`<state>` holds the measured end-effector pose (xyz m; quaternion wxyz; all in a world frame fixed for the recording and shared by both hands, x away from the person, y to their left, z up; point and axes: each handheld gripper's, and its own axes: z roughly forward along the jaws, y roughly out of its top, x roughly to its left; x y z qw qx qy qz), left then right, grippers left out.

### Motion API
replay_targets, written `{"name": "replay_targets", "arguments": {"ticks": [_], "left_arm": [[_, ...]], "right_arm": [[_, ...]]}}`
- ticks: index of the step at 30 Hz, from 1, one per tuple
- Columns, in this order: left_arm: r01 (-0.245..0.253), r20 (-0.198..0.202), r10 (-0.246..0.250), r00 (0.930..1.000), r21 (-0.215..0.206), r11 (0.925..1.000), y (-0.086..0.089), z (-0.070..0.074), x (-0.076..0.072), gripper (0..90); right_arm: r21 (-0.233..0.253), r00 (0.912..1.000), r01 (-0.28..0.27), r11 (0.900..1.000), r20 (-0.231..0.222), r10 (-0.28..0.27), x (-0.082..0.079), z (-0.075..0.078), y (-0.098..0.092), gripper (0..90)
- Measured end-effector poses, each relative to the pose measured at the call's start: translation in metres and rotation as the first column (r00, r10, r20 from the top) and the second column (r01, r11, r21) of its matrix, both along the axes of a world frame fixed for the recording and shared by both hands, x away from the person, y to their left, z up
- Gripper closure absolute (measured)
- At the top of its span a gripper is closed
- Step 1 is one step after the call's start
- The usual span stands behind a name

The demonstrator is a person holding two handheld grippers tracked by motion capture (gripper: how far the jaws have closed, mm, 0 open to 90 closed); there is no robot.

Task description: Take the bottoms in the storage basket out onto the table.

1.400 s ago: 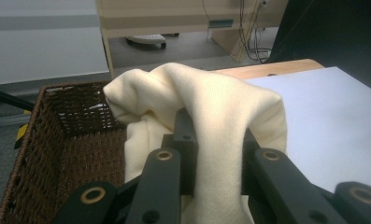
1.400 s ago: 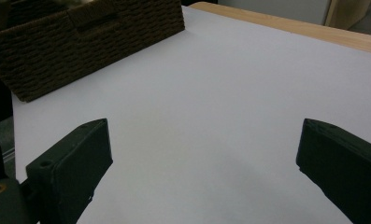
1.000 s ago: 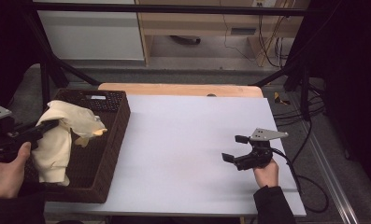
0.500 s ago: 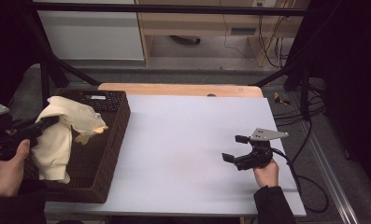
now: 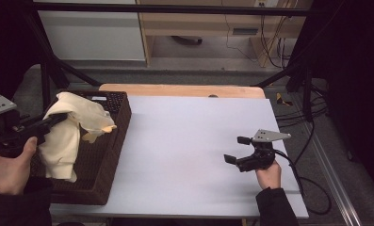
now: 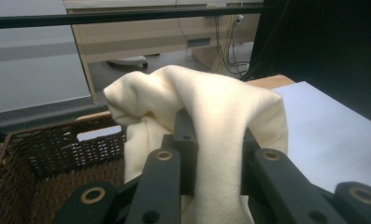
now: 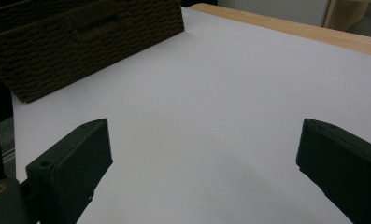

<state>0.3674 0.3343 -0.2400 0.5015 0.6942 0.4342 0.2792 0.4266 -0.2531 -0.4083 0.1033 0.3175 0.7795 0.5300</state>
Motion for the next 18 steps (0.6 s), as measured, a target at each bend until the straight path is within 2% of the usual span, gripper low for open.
{"name": "replay_targets", "arguments": {"ticks": [18], "left_arm": [[0.049, 0.014, -0.049, 0.9987, 0.006, 0.9988, -0.020, 0.012, 0.003, 77.7]], "right_arm": [[0.005, 1.0000, 0.001, 1.000, 0.001, -0.001, 0.000, 0.000, -0.001, 3.8]]}}
